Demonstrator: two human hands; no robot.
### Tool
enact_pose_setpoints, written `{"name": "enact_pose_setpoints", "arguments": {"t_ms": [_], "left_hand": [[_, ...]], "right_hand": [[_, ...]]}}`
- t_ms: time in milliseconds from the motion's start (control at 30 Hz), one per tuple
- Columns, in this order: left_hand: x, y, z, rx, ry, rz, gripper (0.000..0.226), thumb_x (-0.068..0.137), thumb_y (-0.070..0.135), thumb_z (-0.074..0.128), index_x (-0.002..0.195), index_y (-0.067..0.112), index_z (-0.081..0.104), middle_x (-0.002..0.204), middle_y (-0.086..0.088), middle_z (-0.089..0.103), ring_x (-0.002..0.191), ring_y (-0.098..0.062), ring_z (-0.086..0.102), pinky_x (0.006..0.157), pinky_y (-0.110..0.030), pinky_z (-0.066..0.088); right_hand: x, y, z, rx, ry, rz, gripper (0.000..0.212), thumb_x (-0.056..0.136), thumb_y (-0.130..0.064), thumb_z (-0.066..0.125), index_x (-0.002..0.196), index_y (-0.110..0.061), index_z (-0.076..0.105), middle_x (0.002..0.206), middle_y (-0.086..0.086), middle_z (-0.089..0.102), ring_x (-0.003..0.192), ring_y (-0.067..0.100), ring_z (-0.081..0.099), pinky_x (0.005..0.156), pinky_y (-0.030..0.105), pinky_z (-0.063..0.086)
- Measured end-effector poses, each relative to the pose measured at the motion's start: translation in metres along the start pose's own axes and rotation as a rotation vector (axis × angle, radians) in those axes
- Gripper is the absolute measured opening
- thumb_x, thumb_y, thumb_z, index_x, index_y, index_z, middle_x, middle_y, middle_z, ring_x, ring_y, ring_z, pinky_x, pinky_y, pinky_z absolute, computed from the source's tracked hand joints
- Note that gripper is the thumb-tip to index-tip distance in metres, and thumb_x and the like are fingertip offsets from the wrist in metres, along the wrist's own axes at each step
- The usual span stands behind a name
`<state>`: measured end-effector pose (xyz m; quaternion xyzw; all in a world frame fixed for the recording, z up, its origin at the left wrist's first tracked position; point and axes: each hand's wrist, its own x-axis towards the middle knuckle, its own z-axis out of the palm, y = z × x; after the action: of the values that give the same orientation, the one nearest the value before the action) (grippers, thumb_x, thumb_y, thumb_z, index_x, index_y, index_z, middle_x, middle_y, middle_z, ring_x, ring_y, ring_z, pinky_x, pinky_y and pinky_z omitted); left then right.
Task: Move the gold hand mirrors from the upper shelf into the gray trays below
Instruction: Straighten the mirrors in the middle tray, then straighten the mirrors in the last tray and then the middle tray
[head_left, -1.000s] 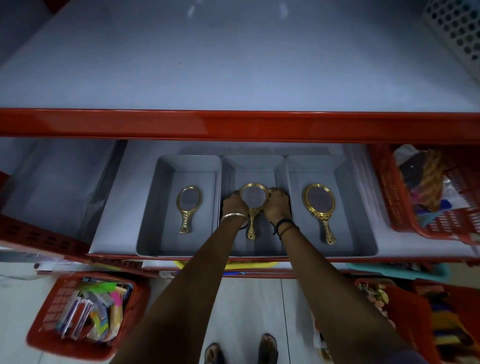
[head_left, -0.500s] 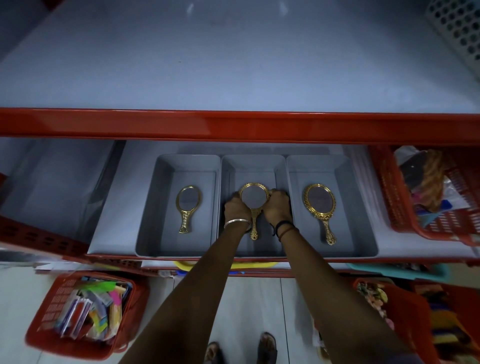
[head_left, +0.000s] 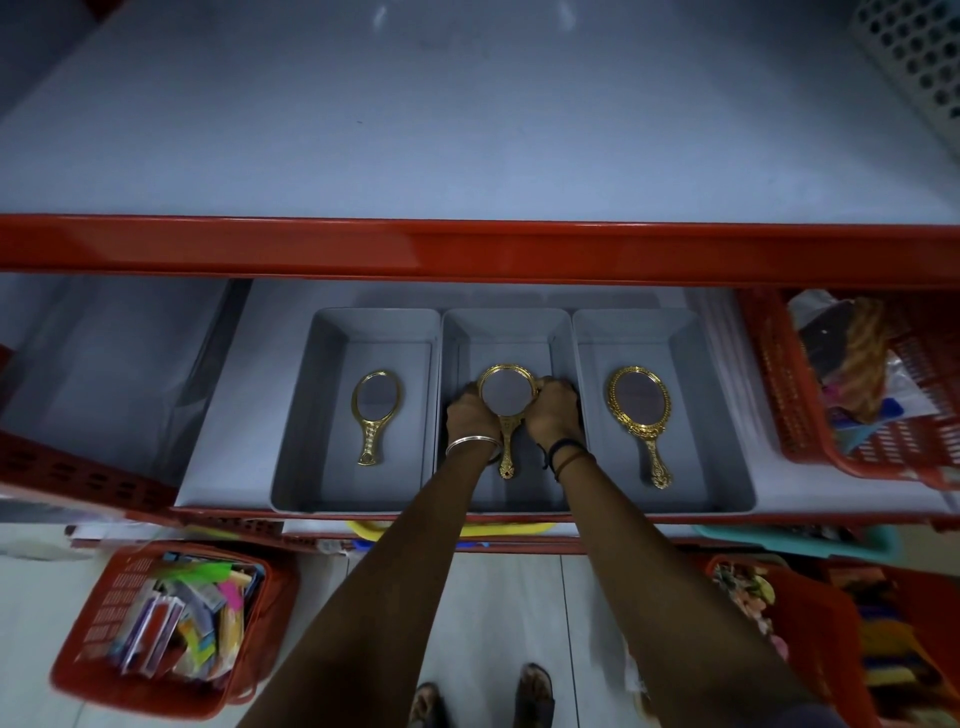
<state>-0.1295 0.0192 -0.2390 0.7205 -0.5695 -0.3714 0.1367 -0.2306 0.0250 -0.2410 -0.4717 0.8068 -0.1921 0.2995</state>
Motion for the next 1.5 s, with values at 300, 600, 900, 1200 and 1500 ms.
{"name": "enact_pose_setpoints", "arguments": {"t_ms": [300, 600, 900, 1200, 1500], "left_hand": [[-0.004, 0.003, -0.006, 0.015, 0.019, -0.02, 0.029, 0.088, -0.003, 0.053, 0.117, -0.005, 0.056, 0.12, -0.021, 0.065, 0.112, -0.032, 0.062, 0.091, -0.033, 0.051], [-0.015, 0.025, -0.03, 0.031, 0.057, -0.033, 0.031, 0.094, 0.004, 0.042, 0.122, -0.009, 0.051, 0.123, -0.031, 0.059, 0.116, -0.041, 0.056, 0.091, -0.04, 0.049], [-0.051, 0.087, 0.005, -0.079, 0.014, 0.313, 0.029, 0.089, -0.001, 0.044, 0.107, -0.004, 0.067, 0.112, -0.025, 0.067, 0.105, -0.037, 0.063, 0.092, -0.036, 0.05], [-0.06, 0.121, 0.086, 0.049, -0.322, 0.156, 0.036, 0.101, 0.012, 0.036, 0.129, -0.004, 0.051, 0.136, -0.019, 0.054, 0.125, -0.028, 0.052, 0.105, -0.028, 0.039], [-0.049, 0.124, 0.108, -0.072, -0.308, -0.027, 0.047, 0.093, 0.013, 0.052, 0.135, -0.005, 0.043, 0.132, -0.023, 0.056, 0.12, -0.031, 0.056, 0.098, -0.034, 0.048]], "right_hand": [[-0.001, -0.004, -0.004, 0.0, -0.015, 0.034, 0.026, 0.089, 0.002, 0.047, 0.11, 0.009, 0.061, 0.117, 0.026, 0.061, 0.104, 0.036, 0.063, 0.069, 0.027, 0.044], [-0.006, -0.008, -0.042, 0.1, 0.116, -0.162, 0.023, 0.092, -0.011, 0.049, 0.098, 0.005, 0.064, 0.112, 0.024, 0.062, 0.101, 0.037, 0.062, 0.081, 0.033, 0.05], [-0.012, 0.059, -0.114, 0.126, 0.219, -0.133, 0.022, 0.087, 0.0, 0.047, 0.09, -0.003, 0.069, 0.102, 0.019, 0.068, 0.099, 0.029, 0.064, 0.069, 0.021, 0.04], [0.017, 0.109, -0.127, -0.009, -0.062, 0.078, 0.035, 0.087, -0.004, 0.05, 0.119, 0.007, 0.056, 0.125, 0.023, 0.061, 0.112, 0.033, 0.06, 0.087, 0.031, 0.05], [0.034, 0.121, -0.124, 0.028, -0.079, 0.067, 0.039, 0.084, -0.004, 0.053, 0.122, 0.003, 0.056, 0.127, 0.021, 0.06, 0.116, 0.033, 0.058, 0.092, 0.033, 0.049]]}}
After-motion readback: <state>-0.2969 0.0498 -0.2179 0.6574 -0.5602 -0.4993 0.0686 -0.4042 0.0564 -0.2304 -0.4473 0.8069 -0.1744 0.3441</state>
